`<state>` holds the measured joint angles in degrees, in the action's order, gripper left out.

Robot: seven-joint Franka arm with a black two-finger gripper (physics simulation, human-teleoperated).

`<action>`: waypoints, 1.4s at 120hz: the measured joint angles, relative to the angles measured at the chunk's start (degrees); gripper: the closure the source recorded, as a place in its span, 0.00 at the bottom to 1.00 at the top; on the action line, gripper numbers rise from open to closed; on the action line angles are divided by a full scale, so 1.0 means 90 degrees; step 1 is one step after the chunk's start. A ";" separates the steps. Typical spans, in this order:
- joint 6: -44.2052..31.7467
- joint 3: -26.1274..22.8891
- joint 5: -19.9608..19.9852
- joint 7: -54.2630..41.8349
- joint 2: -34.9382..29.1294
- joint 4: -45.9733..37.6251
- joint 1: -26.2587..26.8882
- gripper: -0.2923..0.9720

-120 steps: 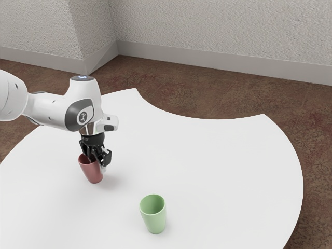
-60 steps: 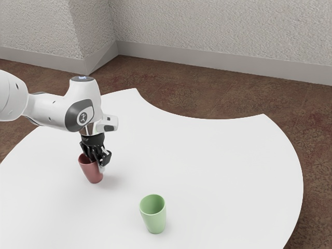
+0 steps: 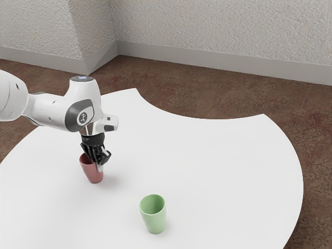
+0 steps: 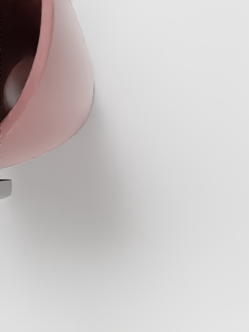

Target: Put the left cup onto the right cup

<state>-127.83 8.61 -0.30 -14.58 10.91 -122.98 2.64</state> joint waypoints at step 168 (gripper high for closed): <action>0.0496 0.0000 -0.0064 0.0042 -0.1203 -0.0013 0.0502 0.84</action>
<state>-123.37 8.61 -0.88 -14.21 0.08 -123.09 7.16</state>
